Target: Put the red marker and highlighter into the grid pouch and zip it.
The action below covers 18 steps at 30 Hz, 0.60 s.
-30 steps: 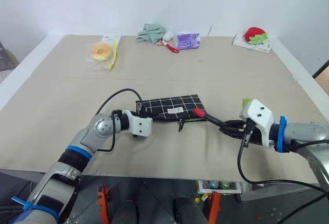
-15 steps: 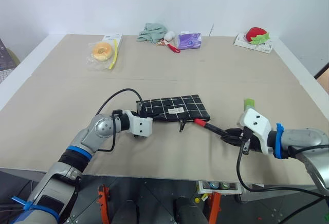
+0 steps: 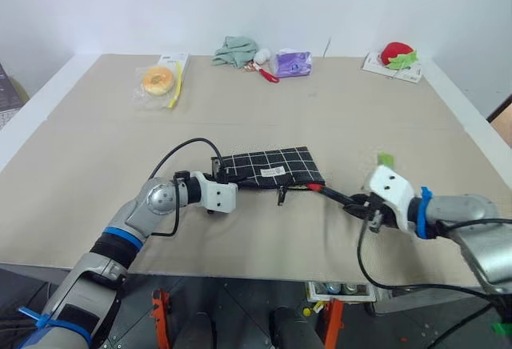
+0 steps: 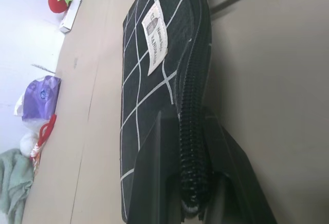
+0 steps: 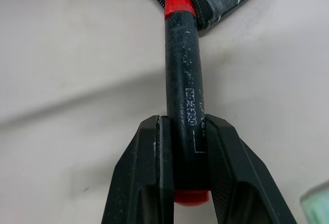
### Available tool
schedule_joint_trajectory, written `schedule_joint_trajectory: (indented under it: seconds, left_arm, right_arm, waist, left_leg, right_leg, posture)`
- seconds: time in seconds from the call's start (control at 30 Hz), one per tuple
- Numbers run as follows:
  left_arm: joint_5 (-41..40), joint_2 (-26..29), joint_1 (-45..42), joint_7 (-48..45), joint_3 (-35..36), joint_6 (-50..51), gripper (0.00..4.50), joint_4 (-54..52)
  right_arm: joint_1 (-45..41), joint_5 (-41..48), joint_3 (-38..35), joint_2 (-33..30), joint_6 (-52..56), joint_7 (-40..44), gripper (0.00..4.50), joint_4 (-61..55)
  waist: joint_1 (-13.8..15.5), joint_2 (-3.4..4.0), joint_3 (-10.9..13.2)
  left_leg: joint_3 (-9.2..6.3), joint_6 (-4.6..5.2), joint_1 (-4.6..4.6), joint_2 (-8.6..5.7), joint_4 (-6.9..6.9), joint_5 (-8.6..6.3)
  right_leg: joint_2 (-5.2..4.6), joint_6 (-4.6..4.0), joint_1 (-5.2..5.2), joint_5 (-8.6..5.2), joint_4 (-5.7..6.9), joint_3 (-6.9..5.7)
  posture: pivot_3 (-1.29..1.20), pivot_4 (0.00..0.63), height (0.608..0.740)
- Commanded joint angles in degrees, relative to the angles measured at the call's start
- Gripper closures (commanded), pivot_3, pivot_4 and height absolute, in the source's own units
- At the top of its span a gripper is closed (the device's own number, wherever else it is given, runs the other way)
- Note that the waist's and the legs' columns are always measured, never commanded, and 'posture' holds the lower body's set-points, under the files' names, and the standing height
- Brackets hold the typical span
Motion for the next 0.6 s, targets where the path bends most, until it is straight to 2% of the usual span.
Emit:
schedule_joint_trajectory:
  seconds: [0.03, 0.2, 0.33, 0.47, 0.6]
  left_arm:
    - [-4.34, -2.28, 1.13, -2.61, -0.96, 0.59, 4.50, -2.70]
    - [-6.60, -3.45, 1.12, -4.32, -0.75, 2.01, 4.50, -4.43]
    - [-7.04, -3.63, 1.07, -4.71, -0.70, 2.90, 4.50, -5.35]
    - [-7.42, -3.64, 1.18, -4.74, -0.42, 3.58, 4.50, -5.81]
    - [-7.37, -3.35, 1.47, -4.58, -0.13, 4.50, 4.50, -5.92]
  right_arm:
    - [-6.82, -3.52, 5.50, 2.90, -1.68, -0.59, 3.93, -1.23]
    - [-15.19, -8.64, 13.73, 8.89, -3.13, -0.88, 3.93, 0.55]
    - [-19.14, -11.97, 17.44, 12.52, -5.79, -0.53, 3.93, 2.11]
    - [-19.48, -14.35, 18.15, 13.17, -8.48, -0.19, 3.93, 3.27]
    - [-18.17, -12.94, 15.29, 12.00, -7.20, 1.57, 3.93, 2.18]
  waist:
    - [-0.01, 0.00, 0.00]
    - [0.03, -0.05, 0.03]
    - [0.06, -0.07, 0.05]
    - [0.06, -0.07, 0.05]
    - [0.03, -0.07, 0.05]
  left_leg:
    - [0.00, -0.01, 0.00, 0.01, 0.00, 0.00]
    - [-0.05, -0.01, -0.14, 0.01, -0.01, 0.01]
    - [-0.10, -0.01, -0.17, 0.01, -0.02, 0.00]
    - [-0.12, 0.00, -0.19, 0.01, -0.03, 0.00]
    - [-0.13, -0.01, -0.17, 0.01, -0.03, 0.00]
  right_leg:
    - [0.01, 0.00, -0.01, 0.00, 0.01, 0.00]
    - [0.01, 0.00, -0.11, -0.02, 0.01, -0.03]
    - [0.01, -0.02, -0.13, -0.04, 0.00, -0.06]
    - [0.01, -0.03, -0.13, -0.05, 0.00, -0.09]
    - [0.01, -0.05, -0.13, -0.04, 0.01, -0.10]
  posture:
    - [0.00, 0.150, 0.739]
    - [0.00, 0.150, 0.739]
    - [0.00, 0.150, 0.739]
    - [0.00, 0.150, 0.739]
    - [0.00, 0.150, 0.739]
